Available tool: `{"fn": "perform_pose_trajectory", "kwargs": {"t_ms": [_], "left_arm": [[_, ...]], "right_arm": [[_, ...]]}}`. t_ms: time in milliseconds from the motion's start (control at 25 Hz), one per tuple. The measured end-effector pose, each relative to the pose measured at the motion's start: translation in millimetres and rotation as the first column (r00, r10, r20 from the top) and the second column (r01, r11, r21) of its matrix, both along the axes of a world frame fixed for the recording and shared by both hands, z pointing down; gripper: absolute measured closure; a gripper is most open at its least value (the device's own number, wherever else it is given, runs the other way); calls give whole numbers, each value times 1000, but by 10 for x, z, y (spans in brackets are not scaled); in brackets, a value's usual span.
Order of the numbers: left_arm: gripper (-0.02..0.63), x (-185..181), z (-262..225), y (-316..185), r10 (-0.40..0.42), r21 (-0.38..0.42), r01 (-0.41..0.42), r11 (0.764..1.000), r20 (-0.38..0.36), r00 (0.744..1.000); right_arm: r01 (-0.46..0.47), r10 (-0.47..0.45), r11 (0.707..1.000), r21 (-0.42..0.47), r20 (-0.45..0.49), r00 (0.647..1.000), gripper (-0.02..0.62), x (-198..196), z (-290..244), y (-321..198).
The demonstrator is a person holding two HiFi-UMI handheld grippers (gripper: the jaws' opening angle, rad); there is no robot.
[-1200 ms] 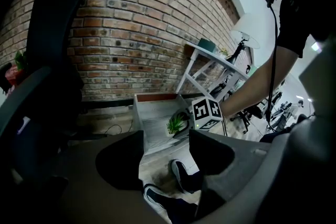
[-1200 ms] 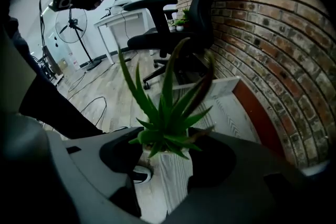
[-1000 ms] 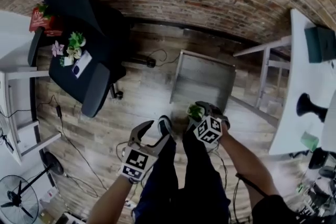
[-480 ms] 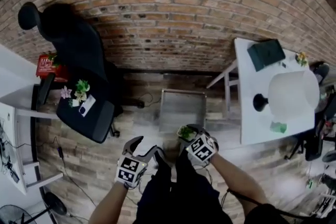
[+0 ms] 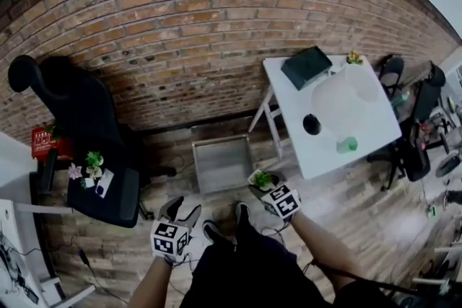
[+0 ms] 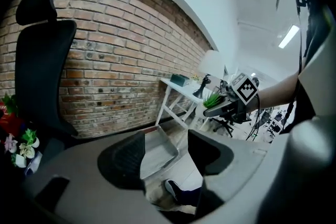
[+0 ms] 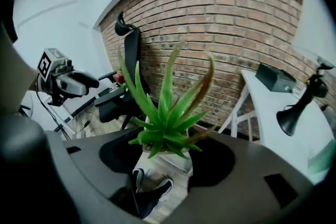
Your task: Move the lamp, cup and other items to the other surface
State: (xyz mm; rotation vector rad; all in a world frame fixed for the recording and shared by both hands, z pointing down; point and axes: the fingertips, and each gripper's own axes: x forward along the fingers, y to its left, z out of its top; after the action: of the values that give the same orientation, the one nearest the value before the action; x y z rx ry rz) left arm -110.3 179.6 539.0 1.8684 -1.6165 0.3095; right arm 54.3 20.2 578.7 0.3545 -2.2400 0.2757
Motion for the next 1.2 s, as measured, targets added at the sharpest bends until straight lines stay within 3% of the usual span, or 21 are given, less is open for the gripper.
{"fn": "perform_pose_trajectory", "kwargs": {"t_ms": [280, 640, 960, 1200], "left_arm": [[354, 223, 13, -124, 75, 21, -75, 997, -20, 997], [357, 447, -69, -261, 67, 6, -67, 998, -5, 998], [359, 895, -139, -489, 47, -19, -47, 999, 20, 999], [360, 1191, -175, -695, 34, -32, -33, 999, 31, 999]], "right_arm": [[-180, 181, 980, 87, -9, 983, 331, 741, -197, -470], [-333, 336, 934, 127, 1, 942, 331, 1516, -241, -1209], [-376, 379, 923, 83, -23, 925, 331, 2072, -79, -1641], [-382, 385, 921, 74, -20, 923, 331, 2278, 54, -1937]]}}
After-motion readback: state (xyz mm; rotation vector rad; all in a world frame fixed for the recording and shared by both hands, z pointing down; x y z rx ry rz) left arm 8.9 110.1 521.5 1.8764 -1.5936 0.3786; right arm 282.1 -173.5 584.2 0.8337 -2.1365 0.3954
